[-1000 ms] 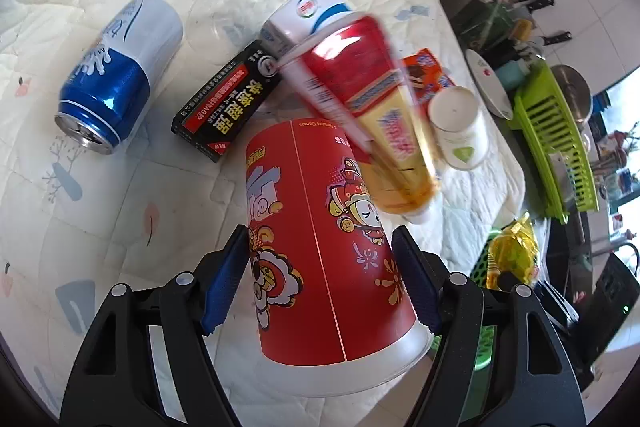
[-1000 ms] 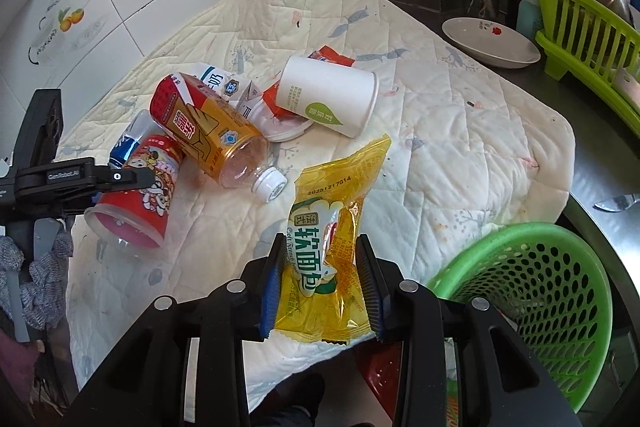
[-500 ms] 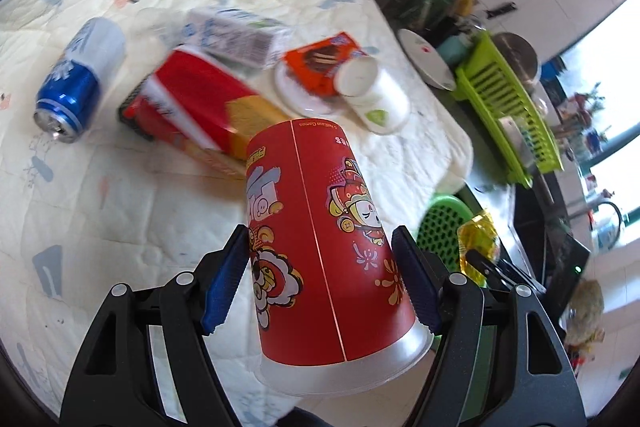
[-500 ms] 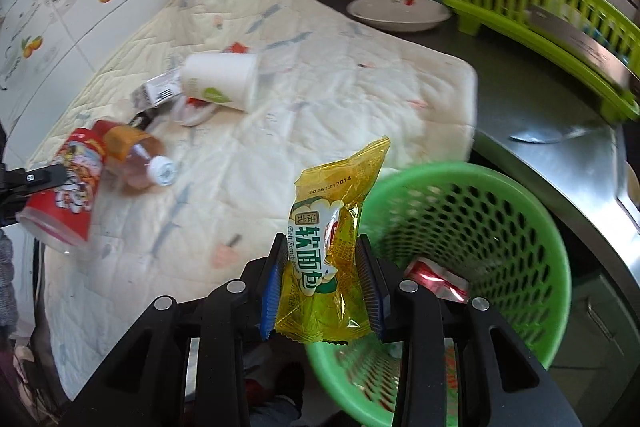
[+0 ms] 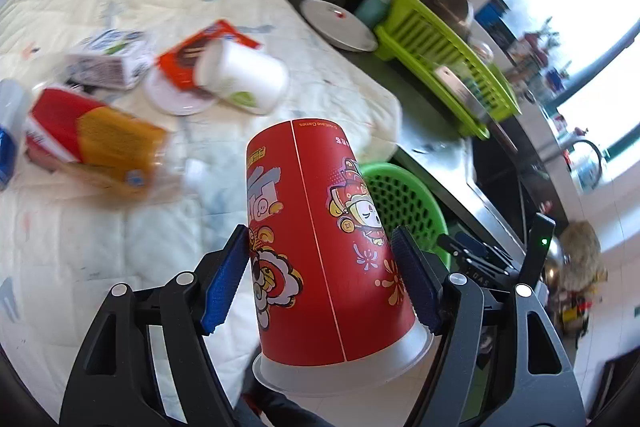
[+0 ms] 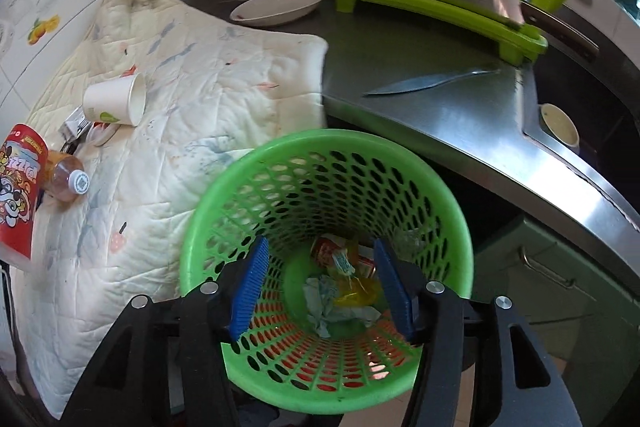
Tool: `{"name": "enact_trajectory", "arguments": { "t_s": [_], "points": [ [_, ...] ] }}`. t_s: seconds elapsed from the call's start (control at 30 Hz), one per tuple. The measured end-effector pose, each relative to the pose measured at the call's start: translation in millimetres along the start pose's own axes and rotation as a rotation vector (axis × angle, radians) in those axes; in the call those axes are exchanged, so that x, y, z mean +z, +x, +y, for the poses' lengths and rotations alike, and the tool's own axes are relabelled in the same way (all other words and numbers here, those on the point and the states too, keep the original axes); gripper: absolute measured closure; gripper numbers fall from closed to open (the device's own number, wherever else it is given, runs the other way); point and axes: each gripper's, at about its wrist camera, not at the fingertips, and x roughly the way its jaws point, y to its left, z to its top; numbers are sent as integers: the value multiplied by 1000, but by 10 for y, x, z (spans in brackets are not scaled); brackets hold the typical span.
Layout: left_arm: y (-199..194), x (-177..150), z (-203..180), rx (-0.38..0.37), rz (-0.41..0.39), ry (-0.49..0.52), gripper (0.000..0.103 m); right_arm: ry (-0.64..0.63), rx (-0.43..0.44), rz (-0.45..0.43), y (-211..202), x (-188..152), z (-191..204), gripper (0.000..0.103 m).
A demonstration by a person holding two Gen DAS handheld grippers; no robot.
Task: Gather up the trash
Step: 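Drop the bag into the green basket with the right gripper while the left gripper grasps the red paper cup, then carry the red paper cup over the green basket and release it with the left gripper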
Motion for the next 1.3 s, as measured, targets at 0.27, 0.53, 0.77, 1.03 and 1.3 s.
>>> {"name": "enact_trajectory", "arguments": {
  "t_s": [0.27,0.53,0.77,1.03,1.3],
  "points": [
    [360,-5,-557,-46,60,103,32,24,-18,-64,-391,-155,-140,36],
    [832,-119,-1033,-32,120,207,32,44,-16,-107,-678,-320,-230,32],
    [1205,-213,-1266,-6,138,259,32,63,-8,-115,-822,-490,-319,32],
    [1480,-266,-1364,-8,138,243,22,85,4,-106,-843,-575,-405,32],
    [1425,-328,-1290,2,126,229,20,91,23,-101,-819,-596,-419,32]
  ]
}}
